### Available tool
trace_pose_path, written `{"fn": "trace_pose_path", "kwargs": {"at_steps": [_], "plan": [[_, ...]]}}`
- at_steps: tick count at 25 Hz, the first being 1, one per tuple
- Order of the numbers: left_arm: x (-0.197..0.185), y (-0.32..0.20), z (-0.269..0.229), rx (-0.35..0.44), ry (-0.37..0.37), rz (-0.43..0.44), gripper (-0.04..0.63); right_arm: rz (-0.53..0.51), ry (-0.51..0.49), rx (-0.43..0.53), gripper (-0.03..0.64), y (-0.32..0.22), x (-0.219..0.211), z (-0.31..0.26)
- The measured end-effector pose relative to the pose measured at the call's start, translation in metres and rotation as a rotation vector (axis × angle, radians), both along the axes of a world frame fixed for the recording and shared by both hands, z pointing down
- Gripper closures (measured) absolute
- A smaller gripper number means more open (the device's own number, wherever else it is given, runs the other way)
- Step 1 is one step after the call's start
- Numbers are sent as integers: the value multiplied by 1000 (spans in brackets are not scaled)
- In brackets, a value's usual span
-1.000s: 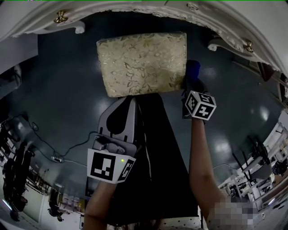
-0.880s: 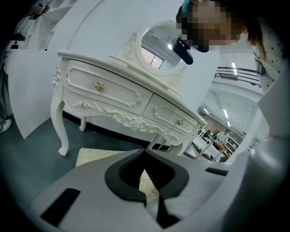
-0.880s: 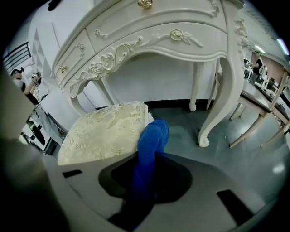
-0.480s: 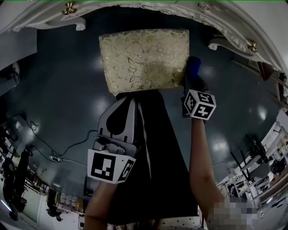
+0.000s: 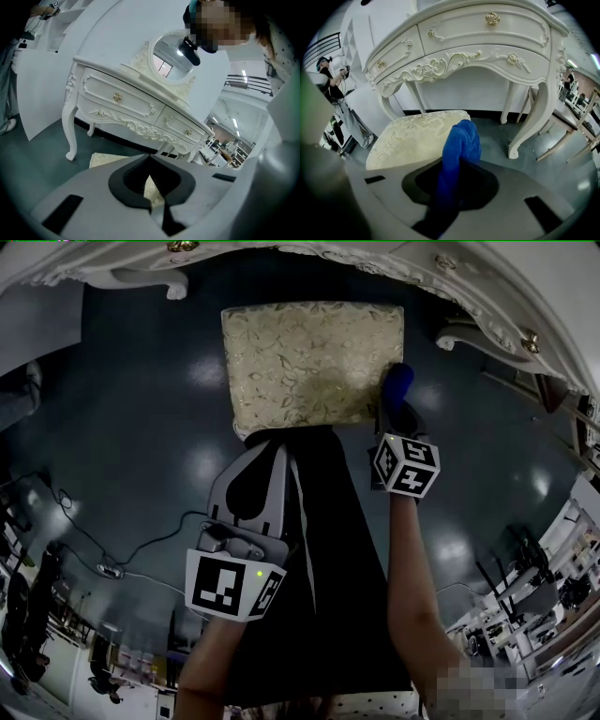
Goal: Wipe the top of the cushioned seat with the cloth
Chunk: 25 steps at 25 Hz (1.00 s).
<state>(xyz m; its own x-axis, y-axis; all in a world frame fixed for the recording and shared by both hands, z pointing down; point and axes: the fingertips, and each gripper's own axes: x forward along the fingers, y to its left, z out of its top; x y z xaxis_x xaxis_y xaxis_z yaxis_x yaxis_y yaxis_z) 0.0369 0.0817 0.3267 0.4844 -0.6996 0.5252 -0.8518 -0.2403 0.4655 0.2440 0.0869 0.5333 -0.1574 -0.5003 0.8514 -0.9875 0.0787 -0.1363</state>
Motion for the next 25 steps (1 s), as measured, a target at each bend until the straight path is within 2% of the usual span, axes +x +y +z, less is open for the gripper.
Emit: {"fn": "trace_pose_path", "kwargs": {"at_steps": [9, 25], "plan": [[-18, 6, -1, 3, 6, -24, 600, -34, 2, 8, 531, 3, -31, -1], [-42, 11, -5, 11, 14, -57, 600, -33, 15, 8, 531, 6, -56, -2]]}}
